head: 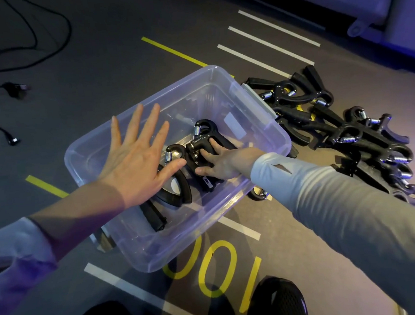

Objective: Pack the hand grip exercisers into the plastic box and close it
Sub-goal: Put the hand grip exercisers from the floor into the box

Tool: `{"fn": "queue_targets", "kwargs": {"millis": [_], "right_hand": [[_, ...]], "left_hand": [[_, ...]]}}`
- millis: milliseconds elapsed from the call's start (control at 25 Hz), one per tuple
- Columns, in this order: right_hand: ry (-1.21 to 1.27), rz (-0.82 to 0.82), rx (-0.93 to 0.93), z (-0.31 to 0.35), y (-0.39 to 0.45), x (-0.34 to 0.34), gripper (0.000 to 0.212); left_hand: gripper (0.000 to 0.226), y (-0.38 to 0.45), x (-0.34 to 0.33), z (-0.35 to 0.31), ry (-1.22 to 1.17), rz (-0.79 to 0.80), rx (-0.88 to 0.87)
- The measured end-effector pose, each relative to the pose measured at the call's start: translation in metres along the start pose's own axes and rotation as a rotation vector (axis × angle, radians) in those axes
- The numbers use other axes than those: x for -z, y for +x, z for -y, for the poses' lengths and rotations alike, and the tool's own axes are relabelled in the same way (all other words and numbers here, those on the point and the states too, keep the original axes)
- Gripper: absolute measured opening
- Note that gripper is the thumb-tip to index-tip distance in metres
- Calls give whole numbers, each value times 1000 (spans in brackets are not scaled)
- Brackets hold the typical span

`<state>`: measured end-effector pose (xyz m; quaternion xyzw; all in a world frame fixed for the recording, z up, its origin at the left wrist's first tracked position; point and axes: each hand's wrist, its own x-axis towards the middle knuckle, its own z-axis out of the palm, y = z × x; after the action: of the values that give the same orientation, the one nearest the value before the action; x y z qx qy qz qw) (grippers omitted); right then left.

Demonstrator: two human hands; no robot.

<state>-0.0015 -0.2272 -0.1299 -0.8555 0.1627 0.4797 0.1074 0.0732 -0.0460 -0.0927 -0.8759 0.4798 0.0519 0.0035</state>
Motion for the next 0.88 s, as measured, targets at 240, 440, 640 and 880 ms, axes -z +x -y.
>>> {"fn": "queue_targets", "kwargs": {"millis": [240, 440, 640, 880], "right_hand": [[60, -643, 283, -6, -35, 8, 67], [169, -1134, 358, -19, -87, -15, 62], [546, -1451, 154, -88, -111, -65, 55], [1068, -1381, -456, -178, -97, -172, 50]], "left_hand": [[85, -3, 6, -8, -65, -34, -22], [82, -5, 22, -41, -166, -69, -105], [83, -2, 33, -95, -303, -37, -290], [81, 16, 10, -144, -357, 136, -310]]}}
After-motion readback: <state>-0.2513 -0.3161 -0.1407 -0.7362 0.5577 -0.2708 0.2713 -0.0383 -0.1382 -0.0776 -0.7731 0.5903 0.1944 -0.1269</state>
